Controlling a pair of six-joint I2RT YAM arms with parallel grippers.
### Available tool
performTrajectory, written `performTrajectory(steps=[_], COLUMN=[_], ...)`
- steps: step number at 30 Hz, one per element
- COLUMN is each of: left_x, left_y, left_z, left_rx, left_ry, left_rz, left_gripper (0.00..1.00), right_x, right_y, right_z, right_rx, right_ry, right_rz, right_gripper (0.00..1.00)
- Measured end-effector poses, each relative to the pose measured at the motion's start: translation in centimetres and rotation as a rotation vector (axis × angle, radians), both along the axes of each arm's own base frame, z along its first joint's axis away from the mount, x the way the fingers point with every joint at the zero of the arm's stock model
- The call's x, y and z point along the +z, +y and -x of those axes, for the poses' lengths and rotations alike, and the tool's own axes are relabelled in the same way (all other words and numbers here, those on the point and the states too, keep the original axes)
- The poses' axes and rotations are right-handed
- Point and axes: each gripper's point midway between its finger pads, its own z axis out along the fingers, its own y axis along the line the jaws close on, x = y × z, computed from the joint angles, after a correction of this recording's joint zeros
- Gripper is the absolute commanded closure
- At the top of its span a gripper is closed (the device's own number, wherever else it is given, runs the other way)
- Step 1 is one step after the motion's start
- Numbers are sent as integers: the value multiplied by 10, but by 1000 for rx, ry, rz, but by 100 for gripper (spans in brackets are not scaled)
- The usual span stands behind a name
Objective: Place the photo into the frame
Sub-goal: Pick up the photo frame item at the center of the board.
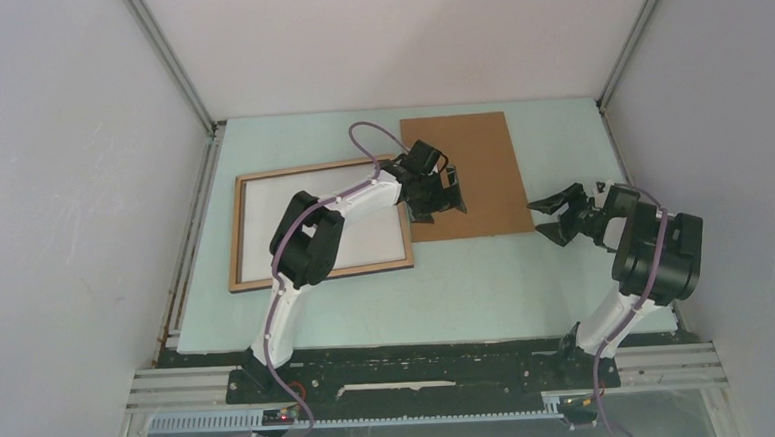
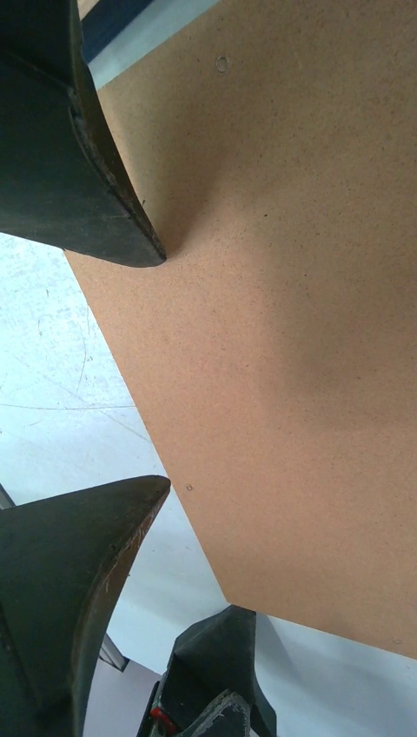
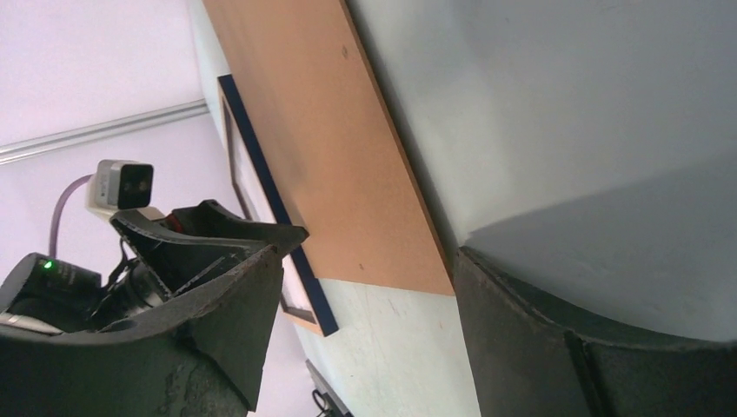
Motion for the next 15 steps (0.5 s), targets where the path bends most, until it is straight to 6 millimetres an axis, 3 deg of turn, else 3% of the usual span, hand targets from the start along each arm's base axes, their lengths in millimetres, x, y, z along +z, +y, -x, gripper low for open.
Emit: performTrajectory(steps=[15], left_x=[-1], left_y=[0], left_z=[1], left_rx=[-3], left_ry=[6], left_rz=[3], left_gripper=[0], right_x=[14], right_y=[15], right_z=[2], right_rx=[-41], right_ry=[-95], right_rz=[-147], right_gripper=[26])
